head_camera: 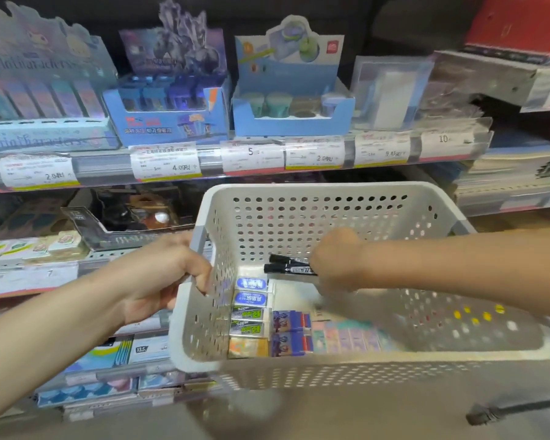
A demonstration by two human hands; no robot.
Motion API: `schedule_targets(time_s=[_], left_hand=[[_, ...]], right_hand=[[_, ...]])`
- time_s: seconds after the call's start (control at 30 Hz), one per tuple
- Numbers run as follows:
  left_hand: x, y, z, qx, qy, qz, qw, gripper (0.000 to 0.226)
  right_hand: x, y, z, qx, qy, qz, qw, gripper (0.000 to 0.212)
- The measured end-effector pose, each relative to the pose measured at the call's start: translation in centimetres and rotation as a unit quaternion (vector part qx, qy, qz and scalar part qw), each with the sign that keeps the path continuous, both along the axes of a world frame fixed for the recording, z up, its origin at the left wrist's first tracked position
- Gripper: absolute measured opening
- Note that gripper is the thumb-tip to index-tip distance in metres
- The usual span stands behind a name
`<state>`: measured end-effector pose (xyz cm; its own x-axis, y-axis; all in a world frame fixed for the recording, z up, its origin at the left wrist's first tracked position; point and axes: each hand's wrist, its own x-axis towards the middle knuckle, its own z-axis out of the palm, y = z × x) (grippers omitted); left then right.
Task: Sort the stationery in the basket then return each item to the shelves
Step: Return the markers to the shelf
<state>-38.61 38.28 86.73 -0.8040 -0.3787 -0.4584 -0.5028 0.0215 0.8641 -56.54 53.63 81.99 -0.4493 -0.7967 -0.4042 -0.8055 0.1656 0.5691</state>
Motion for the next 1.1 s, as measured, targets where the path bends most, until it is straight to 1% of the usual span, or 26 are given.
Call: schedule_targets(time_s=[0.07, 0.13, 0.2, 0.23, 0.27, 0.3, 0.4, 0.47, 0.6, 0.7, 0.73, 0.83, 0.87, 0.97, 1.03, 1.1], left_hand=[[-0.4, 0.9, -0.6, 0.008, -0.007, 0.011, 1.000, 0.086], [-0.8, 1.9, -1.2, 0.005, -0.014, 0.012, 1.000, 0.087], [-1.3, 3.0, -1.9, -0.003, -0.021, 0.008, 1.000, 0.078], [-1.7, 3.6, -2.1, -0.004, -0.023, 0.007, 1.000, 0.068], [-2.0, 4.3, -2.2, -0.003, -0.023, 0.009, 1.000, 0.058], [-2.3, 4.9, -2.3, -0.003, -0.020, 0.015, 1.000, 0.054], [-3.3, 6.2, -2.7, 0.000, -0.013, 0.029, 0.999, 0.059], [-3.8, 6.8, -2.9, -0.004, -0.018, 0.030, 0.999, 0.059], [-4.5, 7.5, -3.1, -0.009, -0.023, 0.044, 0.999, 0.054], [-4.7, 7.5, -3.3, -0.008, -0.030, 0.051, 0.998, 0.053], [-4.7, 7.5, -3.4, -0.009, -0.032, 0.056, 0.998, 0.051], [-4.4, 7.8, -3.4, -0.004, -0.034, 0.055, 0.998, 0.029], [-4.2, 7.8, -3.4, -0.006, -0.036, 0.051, 0.998, 0.026], [-3.8, 7.5, -3.9, -0.013, -0.044, 0.053, 0.998, 0.031], [-3.6, 7.2, -4.2, -0.008, -0.052, 0.061, 0.997, 0.038], [-3.3, 7.0, -4.2, 0.001, -0.062, 0.065, 0.996, 0.053]], right_hand=[[0.0, 1.6, 0.8, -0.040, -0.027, 0.023, 0.999, 0.020], [-0.5, 3.4, 1.6, -0.094, -0.072, 0.041, 0.992, 0.017], [-1.3, 5.0, 2.5, -0.136, -0.131, 0.034, 0.981, 0.026], [-1.7, 5.7, 2.8, -0.146, -0.156, 0.031, 0.977, 0.031], [-2.2, 6.4, 3.0, -0.152, -0.179, 0.029, 0.972, 0.033], [-2.6, 7.0, 3.1, -0.158, -0.200, 0.027, 0.967, 0.033], [-4.0, 8.6, 2.8, -0.198, -0.240, 0.023, 0.950, 0.028], [-4.9, 9.5, 3.0, -0.235, -0.226, 0.030, 0.945, 0.025], [-7.6, 10.6, 4.0, -0.317, -0.162, 0.039, 0.934, 0.028], [-9.0, 10.6, 3.3, -0.330, -0.110, 0.062, 0.936, 0.031], [-9.2, 10.5, 3.1, -0.333, -0.106, 0.061, 0.935, 0.032], [-10.0, 9.9, 2.9, -0.367, -0.107, 0.056, 0.922, 0.031], [-10.4, 9.7, 2.8, -0.379, -0.103, 0.053, 0.918, 0.029], [-12.3, 8.5, 2.4, -0.369, -0.094, -0.007, 0.925, 0.026], [-14.2, 7.5, 2.1, -0.340, -0.129, -0.092, 0.927, 0.021], [-16.4, 6.1, 1.6, -0.319, -0.172, -0.166, 0.917, 0.017]])
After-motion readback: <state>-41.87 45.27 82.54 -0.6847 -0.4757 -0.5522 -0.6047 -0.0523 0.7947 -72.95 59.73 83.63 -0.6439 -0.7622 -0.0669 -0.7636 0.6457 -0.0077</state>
